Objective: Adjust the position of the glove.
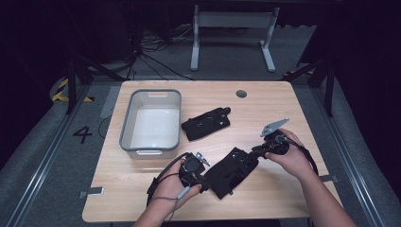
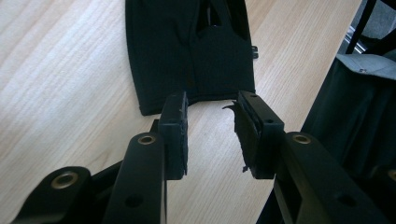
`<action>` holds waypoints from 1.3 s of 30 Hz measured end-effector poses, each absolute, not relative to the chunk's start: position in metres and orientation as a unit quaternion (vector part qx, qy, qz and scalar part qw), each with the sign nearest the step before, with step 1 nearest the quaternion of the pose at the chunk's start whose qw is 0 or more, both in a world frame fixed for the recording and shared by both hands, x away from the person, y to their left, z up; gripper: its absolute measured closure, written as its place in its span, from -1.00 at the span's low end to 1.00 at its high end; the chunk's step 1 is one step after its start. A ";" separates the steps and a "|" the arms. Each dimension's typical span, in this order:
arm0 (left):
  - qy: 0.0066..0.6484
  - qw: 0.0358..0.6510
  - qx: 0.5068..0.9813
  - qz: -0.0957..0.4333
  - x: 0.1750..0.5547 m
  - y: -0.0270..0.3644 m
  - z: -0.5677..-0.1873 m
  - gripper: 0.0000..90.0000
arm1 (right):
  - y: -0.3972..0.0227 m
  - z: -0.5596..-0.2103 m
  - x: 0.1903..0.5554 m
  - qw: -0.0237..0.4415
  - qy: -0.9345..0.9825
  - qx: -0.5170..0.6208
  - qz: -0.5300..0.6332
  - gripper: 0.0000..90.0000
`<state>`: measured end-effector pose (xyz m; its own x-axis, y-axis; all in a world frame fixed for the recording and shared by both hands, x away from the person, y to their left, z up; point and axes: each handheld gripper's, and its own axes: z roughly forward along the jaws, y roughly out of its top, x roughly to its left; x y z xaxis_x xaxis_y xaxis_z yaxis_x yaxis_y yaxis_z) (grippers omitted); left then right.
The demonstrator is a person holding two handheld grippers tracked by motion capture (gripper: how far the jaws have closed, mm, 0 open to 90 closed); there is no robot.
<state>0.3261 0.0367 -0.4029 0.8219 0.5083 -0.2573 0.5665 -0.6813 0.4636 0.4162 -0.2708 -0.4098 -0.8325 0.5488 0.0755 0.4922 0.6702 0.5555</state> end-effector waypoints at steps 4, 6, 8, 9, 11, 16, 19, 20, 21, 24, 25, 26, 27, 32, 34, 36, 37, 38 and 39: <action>0.293 0.268 0.916 -0.055 0.326 0.033 -0.409 0.44 | -0.262 -0.418 0.419 0.041 0.916 0.280 0.285 0.66; 0.292 0.270 0.916 -0.052 0.325 0.031 -0.410 0.43 | -0.258 -0.421 0.421 0.041 0.915 0.285 0.283 0.64; 0.292 0.274 0.915 -0.051 0.325 0.029 -0.411 0.42 | -0.256 -0.425 0.423 0.040 0.914 0.289 0.282 0.61; 0.292 0.275 0.915 -0.051 0.325 0.028 -0.411 0.42 | -0.255 -0.427 0.424 0.041 0.914 0.287 0.284 0.59; 0.291 0.274 0.915 -0.052 0.325 0.027 -0.412 0.42 | -0.255 -0.429 0.426 0.041 0.912 0.291 0.286 0.57; 0.294 0.274 0.915 -0.048 0.325 0.026 -0.414 0.40 | -0.253 -0.438 0.429 0.033 0.909 0.307 0.280 0.42; 0.297 0.273 0.914 -0.039 0.325 0.023 -0.416 0.35 | -0.255 -0.440 0.431 0.027 0.906 0.318 0.280 0.39; 0.298 0.271 0.915 -0.039 0.325 0.022 -0.417 0.33 | -0.254 -0.440 0.431 0.027 0.905 0.317 0.281 0.40; 0.297 0.270 0.915 -0.035 0.325 0.021 -0.418 0.31 | -0.254 -0.440 0.431 0.026 0.906 0.316 0.280 0.44; 0.301 0.270 0.914 -0.025 0.325 0.017 -0.422 0.22 | -0.254 -0.440 0.431 0.022 0.906 0.317 0.279 0.50; 0.302 0.271 0.914 -0.023 0.325 0.015 -0.423 0.20 | -0.254 -0.440 0.431 0.021 0.906 0.317 0.280 0.52; 0.301 0.272 0.914 -0.020 0.325 0.013 -0.424 0.17 | -0.254 -0.441 0.431 0.020 0.906 0.315 0.281 0.54; 0.303 0.273 0.913 -0.017 0.325 0.012 -0.425 0.11 | -0.254 -0.440 0.431 0.020 0.908 0.312 0.280 0.58; 0.304 0.256 0.918 -0.012 0.325 0.000 -0.435 0.06 | -0.252 -0.440 0.430 0.021 0.910 0.307 0.278 0.65; 0.302 0.240 0.922 -0.002 0.325 -0.005 -0.440 0.08 | -0.252 -0.440 0.429 0.022 0.911 0.306 0.277 0.67; 0.309 0.238 0.921 0.006 0.324 -0.007 -0.441 0.21 | -0.251 -0.439 0.429 0.024 0.912 0.303 0.276 0.69; 0.309 0.234 0.922 0.015 0.325 -0.006 -0.440 0.21 | -0.251 -0.439 0.429 0.024 0.912 0.303 0.276 0.69; 0.310 0.232 0.922 0.023 0.326 -0.005 -0.440 0.35 | -0.251 -0.439 0.429 0.024 0.912 0.303 0.277 0.70; 0.313 0.233 0.921 0.021 0.327 -0.003 -0.440 0.51 | -0.251 -0.439 0.429 0.024 0.912 0.302 0.277 0.71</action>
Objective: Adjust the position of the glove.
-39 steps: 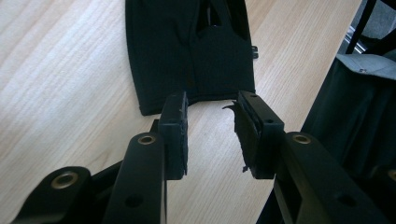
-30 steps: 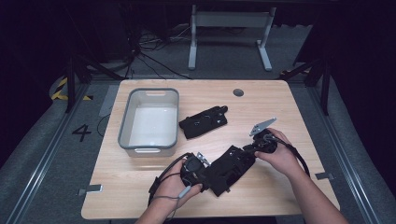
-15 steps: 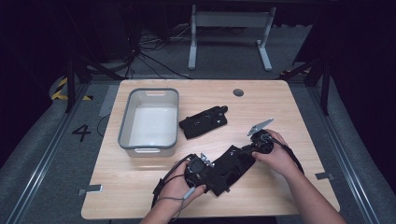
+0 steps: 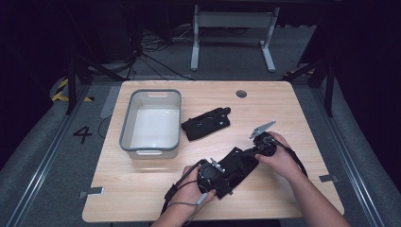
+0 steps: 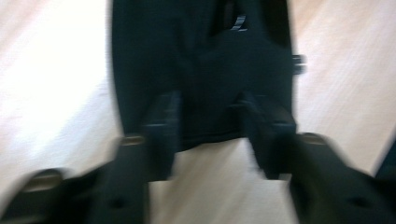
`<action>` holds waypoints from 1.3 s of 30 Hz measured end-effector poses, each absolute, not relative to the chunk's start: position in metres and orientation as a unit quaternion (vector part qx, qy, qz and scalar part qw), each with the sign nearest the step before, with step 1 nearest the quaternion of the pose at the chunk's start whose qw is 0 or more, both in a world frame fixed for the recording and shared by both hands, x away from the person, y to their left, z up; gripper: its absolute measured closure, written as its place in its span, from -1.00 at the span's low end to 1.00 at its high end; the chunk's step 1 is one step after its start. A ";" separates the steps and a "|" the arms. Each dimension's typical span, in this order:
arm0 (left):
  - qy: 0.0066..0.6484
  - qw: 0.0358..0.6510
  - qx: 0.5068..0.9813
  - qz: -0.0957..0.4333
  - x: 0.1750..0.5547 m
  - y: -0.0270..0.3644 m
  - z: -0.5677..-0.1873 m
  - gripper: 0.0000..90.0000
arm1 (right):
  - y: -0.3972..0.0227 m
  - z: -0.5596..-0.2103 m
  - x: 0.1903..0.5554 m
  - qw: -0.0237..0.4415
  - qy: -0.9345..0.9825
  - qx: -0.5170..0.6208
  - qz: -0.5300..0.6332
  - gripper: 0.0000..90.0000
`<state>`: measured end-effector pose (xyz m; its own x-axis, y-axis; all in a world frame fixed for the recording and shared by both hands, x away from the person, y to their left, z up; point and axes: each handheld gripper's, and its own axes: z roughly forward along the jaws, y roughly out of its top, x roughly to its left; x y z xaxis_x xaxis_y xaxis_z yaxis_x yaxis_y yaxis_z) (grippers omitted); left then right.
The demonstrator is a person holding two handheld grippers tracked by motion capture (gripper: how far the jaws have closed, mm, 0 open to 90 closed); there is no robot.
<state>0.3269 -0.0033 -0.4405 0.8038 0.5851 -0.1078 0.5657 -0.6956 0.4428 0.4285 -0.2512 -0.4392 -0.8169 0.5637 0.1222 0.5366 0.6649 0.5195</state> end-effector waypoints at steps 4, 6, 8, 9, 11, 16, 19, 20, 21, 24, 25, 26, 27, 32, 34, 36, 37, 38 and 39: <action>0.318 0.244 0.916 0.010 0.329 0.000 -0.441 0.81 | -0.250 -0.438 0.427 0.027 0.913 0.300 0.275 0.79; 0.314 0.242 0.918 0.016 0.328 -0.002 -0.441 0.86 | -0.250 -0.438 0.427 0.030 0.914 0.297 0.274 0.82; 0.312 0.238 0.919 0.022 0.327 -0.003 -0.440 0.88 | -0.250 -0.437 0.427 0.031 0.915 0.295 0.275 0.84; 0.310 0.238 0.920 0.020 0.327 -0.003 -0.439 0.89 | -0.250 -0.436 0.426 0.030 0.914 0.298 0.275 0.86; 0.307 0.244 0.920 0.011 0.327 -0.001 -0.438 0.89 | -0.251 -0.432 0.422 0.033 0.914 0.294 0.278 0.88; 0.301 0.246 0.921 0.019 0.328 0.007 -0.427 0.89 | -0.253 -0.417 0.412 0.032 0.910 0.289 0.297 0.88; 0.297 0.250 0.921 0.029 0.329 0.011 -0.421 0.89 | -0.257 -0.406 0.403 0.032 0.903 0.290 0.314 0.88; 0.297 0.251 0.921 0.033 0.330 0.012 -0.418 0.89 | -0.258 -0.403 0.401 0.032 0.901 0.293 0.317 0.88; 0.293 0.250 0.922 0.037 0.331 0.013 -0.416 0.89 | -0.259 -0.399 0.397 0.035 0.900 0.294 0.320 0.88; 0.287 0.251 0.923 0.043 0.334 0.013 -0.411 0.89 | -0.263 -0.393 0.387 0.036 0.896 0.301 0.324 0.88; 0.286 0.252 0.923 0.044 0.334 0.012 -0.410 0.89 | -0.265 -0.390 0.383 0.036 0.895 0.304 0.324 0.88; 0.278 0.247 0.927 0.045 0.335 0.012 -0.409 0.89 | -0.267 -0.388 0.380 0.038 0.893 0.309 0.326 0.88; 0.273 0.242 0.930 0.045 0.336 0.011 -0.408 0.89 | -0.269 -0.386 0.376 0.038 0.890 0.313 0.329 0.88; 0.250 0.236 0.938 0.048 0.342 0.005 -0.405 0.88 | -0.275 -0.381 0.359 0.035 0.884 0.335 0.323 0.87; 0.245 0.232 0.940 0.049 0.344 0.002 -0.405 0.88 | -0.276 -0.382 0.353 0.035 0.885 0.340 0.316 0.87; 0.238 0.224 0.944 0.047 0.346 0.001 -0.405 0.88 | -0.276 -0.383 0.349 0.033 0.884 0.346 0.312 0.87; 0.238 0.219 0.945 0.043 0.347 0.000 -0.406 0.88 | -0.277 -0.384 0.348 0.033 0.884 0.348 0.310 0.88; 0.237 0.214 0.947 0.039 0.348 -0.001 -0.407 0.88 | -0.276 -0.384 0.346 0.032 0.884 0.350 0.309 0.88; 0.236 0.209 0.948 0.036 0.349 -0.002 -0.407 0.88 | -0.276 -0.385 0.345 0.030 0.885 0.350 0.306 0.88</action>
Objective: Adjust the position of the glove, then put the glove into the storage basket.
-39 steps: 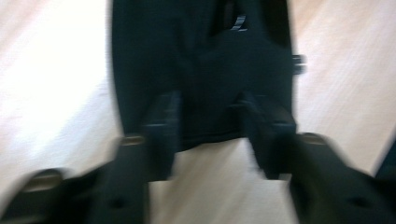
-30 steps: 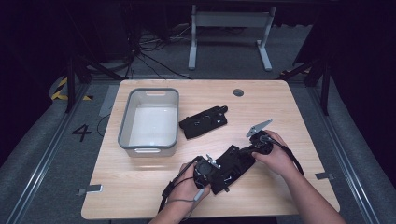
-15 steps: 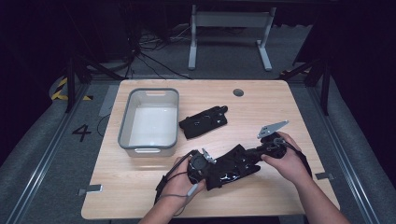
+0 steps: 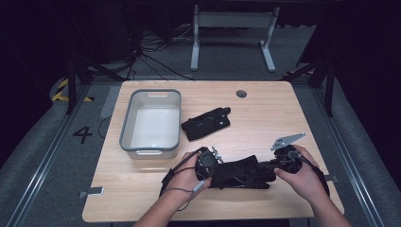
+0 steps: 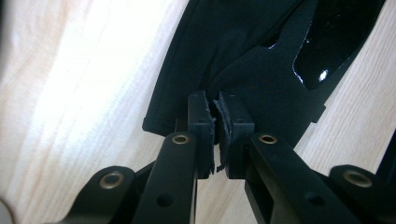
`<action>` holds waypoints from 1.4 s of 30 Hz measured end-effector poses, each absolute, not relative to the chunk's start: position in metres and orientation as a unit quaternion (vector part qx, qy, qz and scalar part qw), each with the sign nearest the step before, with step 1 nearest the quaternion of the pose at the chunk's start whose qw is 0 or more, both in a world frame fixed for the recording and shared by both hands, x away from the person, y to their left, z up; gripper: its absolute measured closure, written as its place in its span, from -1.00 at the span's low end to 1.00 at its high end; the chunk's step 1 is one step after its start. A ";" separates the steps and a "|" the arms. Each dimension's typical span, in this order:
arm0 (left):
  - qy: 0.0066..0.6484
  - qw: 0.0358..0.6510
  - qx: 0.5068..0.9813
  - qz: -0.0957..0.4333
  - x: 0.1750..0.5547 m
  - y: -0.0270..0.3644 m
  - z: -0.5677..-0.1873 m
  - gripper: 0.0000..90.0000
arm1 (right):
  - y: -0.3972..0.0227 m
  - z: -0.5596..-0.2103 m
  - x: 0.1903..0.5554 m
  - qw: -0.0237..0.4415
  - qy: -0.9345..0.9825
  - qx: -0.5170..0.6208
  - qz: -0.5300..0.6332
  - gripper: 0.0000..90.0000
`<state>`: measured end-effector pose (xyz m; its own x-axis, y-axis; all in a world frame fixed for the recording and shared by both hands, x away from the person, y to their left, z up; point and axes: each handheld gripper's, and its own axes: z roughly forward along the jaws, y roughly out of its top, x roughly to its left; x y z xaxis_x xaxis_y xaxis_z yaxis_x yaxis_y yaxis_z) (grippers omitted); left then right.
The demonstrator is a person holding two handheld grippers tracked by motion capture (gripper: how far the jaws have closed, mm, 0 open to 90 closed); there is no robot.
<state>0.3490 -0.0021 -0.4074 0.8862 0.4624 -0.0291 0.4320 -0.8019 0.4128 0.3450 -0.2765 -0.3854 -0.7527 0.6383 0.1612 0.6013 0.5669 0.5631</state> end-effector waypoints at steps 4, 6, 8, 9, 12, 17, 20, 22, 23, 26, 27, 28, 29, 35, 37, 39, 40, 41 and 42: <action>0.229 0.196 0.953 0.036 0.351 -0.006 -0.410 0.88 | -0.275 -0.390 0.342 0.018 0.886 0.362 0.290 0.88; 0.222 0.191 0.955 0.035 0.352 -0.008 -0.412 0.88 | -0.274 -0.393 0.341 0.010 0.887 0.368 0.281 0.88; 0.216 0.181 0.959 0.029 0.352 -0.009 -0.415 0.87 | -0.272 -0.396 0.340 0.006 0.888 0.372 0.269 0.88; 0.217 0.176 0.960 0.025 0.352 -0.010 -0.416 0.87 | -0.271 -0.398 0.340 0.004 0.890 0.372 0.264 0.88; 0.218 0.168 0.961 0.022 0.353 -0.010 -0.418 0.82 | -0.268 -0.404 0.340 -0.005 0.894 0.378 0.242 0.87; 0.224 0.172 0.959 0.021 0.353 -0.007 -0.417 0.72 | -0.268 -0.402 0.340 -0.005 0.896 0.374 0.240 0.78; 0.228 0.185 0.956 0.017 0.353 -0.004 -0.413 0.61 | -0.269 -0.396 0.338 0.005 0.897 0.369 0.244 0.79; 0.232 0.196 0.953 0.015 0.352 -0.003 -0.410 0.61 | -0.270 -0.395 0.338 0.010 0.896 0.368 0.247 0.81; 0.235 0.201 0.951 0.020 0.352 -0.003 -0.408 0.63 | -0.270 -0.395 0.339 0.012 0.896 0.368 0.249 0.81; 0.244 0.227 0.942 0.031 0.351 -0.002 -0.404 0.66 | -0.272 -0.394 0.340 0.021 0.895 0.365 0.255 0.82; 0.249 0.237 0.939 0.032 0.351 -0.001 -0.402 0.66 | -0.273 -0.392 0.340 0.027 0.894 0.363 0.261 0.82; 0.253 0.249 0.934 0.035 0.351 0.001 -0.400 0.67 | -0.274 -0.391 0.341 0.029 0.894 0.362 0.264 0.82; 0.260 0.263 0.928 0.039 0.352 0.004 -0.397 0.67 | -0.275 -0.390 0.341 0.035 0.893 0.360 0.268 0.82; 0.303 0.307 0.901 0.054 0.357 0.022 -0.386 0.63 | -0.284 -0.381 0.341 0.060 0.881 0.362 0.298 0.78; 0.308 0.311 0.898 0.052 0.358 0.026 -0.385 0.61 | -0.285 -0.380 0.341 0.065 0.877 0.364 0.306 0.76; 0.313 0.313 0.895 0.049 0.359 0.028 -0.384 0.58 | -0.286 -0.379 0.341 0.067 0.876 0.361 0.312 0.73; 0.312 0.312 0.896 0.044 0.360 0.030 -0.382 0.56 | -0.286 -0.378 0.342 0.068 0.877 0.359 0.313 0.71; 0.314 0.311 0.896 0.040 0.360 0.031 -0.382 0.53 | -0.286 -0.378 0.343 0.068 0.876 0.359 0.314 0.69; 0.315 0.310 0.896 0.037 0.361 0.033 -0.381 0.50 | -0.286 -0.378 0.344 0.068 0.876 0.357 0.316 0.68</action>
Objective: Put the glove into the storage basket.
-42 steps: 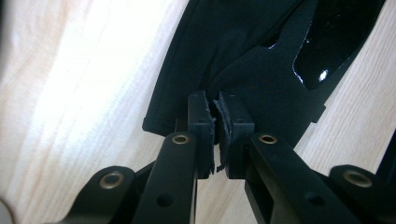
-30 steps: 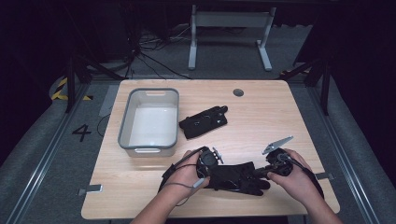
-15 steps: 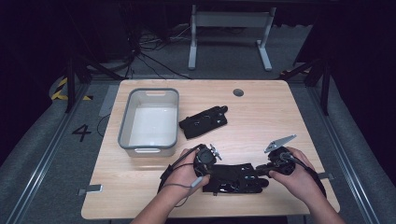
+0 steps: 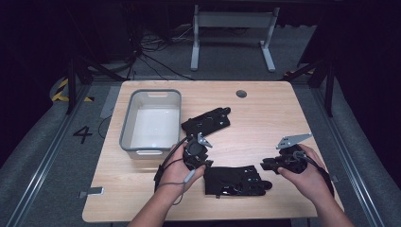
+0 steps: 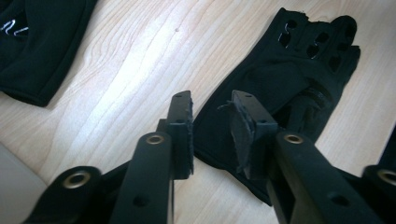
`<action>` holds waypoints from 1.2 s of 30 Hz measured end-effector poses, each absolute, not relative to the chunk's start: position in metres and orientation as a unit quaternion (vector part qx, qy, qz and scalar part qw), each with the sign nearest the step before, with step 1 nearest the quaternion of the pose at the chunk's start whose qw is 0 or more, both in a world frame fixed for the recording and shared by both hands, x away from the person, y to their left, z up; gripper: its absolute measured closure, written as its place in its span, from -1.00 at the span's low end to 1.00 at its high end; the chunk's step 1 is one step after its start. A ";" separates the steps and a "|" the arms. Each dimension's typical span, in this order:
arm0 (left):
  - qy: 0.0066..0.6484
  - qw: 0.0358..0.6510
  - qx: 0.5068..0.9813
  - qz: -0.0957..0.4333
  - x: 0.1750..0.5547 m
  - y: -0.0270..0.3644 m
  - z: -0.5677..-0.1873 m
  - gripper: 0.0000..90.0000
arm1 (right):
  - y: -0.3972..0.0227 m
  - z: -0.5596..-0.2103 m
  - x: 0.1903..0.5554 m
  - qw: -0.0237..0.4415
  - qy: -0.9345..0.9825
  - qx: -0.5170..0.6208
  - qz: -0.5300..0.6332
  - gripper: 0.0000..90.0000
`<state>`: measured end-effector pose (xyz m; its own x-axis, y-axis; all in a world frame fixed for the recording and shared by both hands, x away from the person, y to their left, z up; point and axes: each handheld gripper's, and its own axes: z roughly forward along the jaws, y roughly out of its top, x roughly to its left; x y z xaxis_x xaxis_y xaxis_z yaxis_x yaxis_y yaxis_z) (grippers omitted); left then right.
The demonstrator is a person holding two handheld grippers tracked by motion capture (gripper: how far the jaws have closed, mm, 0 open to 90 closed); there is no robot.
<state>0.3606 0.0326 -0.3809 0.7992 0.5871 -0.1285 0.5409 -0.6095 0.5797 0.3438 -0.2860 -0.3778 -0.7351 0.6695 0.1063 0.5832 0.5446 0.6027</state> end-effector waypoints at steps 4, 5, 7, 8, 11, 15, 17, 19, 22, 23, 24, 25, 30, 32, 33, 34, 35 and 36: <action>0.319 0.317 0.893 0.033 0.361 0.040 -0.377 0.47 | -0.283 -0.377 0.349 0.065 0.876 0.355 0.319 0.65; 0.320 0.319 0.892 0.032 0.361 0.041 -0.376 0.47 | -0.282 -0.376 0.352 0.064 0.876 0.355 0.321 0.64; 0.325 0.322 0.888 0.037 0.360 0.045 -0.374 0.47 | -0.280 -0.376 0.357 0.060 0.874 0.353 0.329 0.64; 0.327 0.323 0.887 0.039 0.359 0.046 -0.372 0.47 | -0.279 -0.376 0.359 0.056 0.873 0.354 0.331 0.64; 0.329 0.326 0.885 0.040 0.358 0.051 -0.370 0.48 | -0.275 -0.375 0.371 0.054 0.871 0.353 0.336 0.65; 0.334 0.333 0.881 0.044 0.355 0.059 -0.366 0.50 | -0.265 -0.369 0.393 0.060 0.873 0.345 0.340 0.65; 0.337 0.339 0.877 0.048 0.353 0.064 -0.366 0.51 | -0.259 -0.367 0.408 0.066 0.875 0.340 0.338 0.65; 0.341 0.344 0.873 0.051 0.351 0.069 -0.365 0.52 | -0.254 -0.366 0.424 0.066 0.875 0.340 0.338 0.64; 0.346 0.349 0.869 0.053 0.349 0.076 -0.365 0.51 | -0.245 -0.367 0.446 0.069 0.875 0.344 0.333 0.64; 0.347 0.351 0.868 0.056 0.349 0.078 -0.365 0.51 | -0.241 -0.368 0.453 0.072 0.876 0.344 0.331 0.63; 0.349 0.353 0.867 0.056 0.348 0.079 -0.365 0.51 | -0.238 -0.369 0.460 0.075 0.877 0.343 0.329 0.61; 0.351 0.355 0.865 0.058 0.348 0.080 -0.366 0.51 | -0.235 -0.371 0.467 0.076 0.877 0.344 0.328 0.60; 0.354 0.350 0.865 0.062 0.343 0.084 -0.369 0.50 | -0.220 -0.387 0.498 0.086 0.876 0.354 0.316 0.56; 0.357 0.347 0.865 0.060 0.341 0.086 -0.371 0.50 | -0.215 -0.394 0.508 0.085 0.875 0.358 0.313 0.55; 0.358 0.347 0.865 0.061 0.341 0.087 -0.372 0.50 | -0.212 -0.398 0.515 0.082 0.874 0.363 0.312 0.53; 0.361 0.345 0.864 0.061 0.340 0.088 -0.372 0.50 | -0.210 -0.401 0.520 0.085 0.873 0.365 0.312 0.53; 0.362 0.344 0.864 0.062 0.340 0.089 -0.373 0.50 | -0.207 -0.403 0.524 0.085 0.873 0.368 0.309 0.52; 0.364 0.345 0.863 0.060 0.339 0.090 -0.374 0.50 | -0.205 -0.406 0.527 0.087 0.872 0.371 0.307 0.51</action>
<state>0.3390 0.0900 -0.3745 0.7273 0.6701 -0.1480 0.5878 -0.4970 0.6383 0.5271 -0.2053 -0.4058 -0.7101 0.6998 0.0770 0.5934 0.5361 0.6004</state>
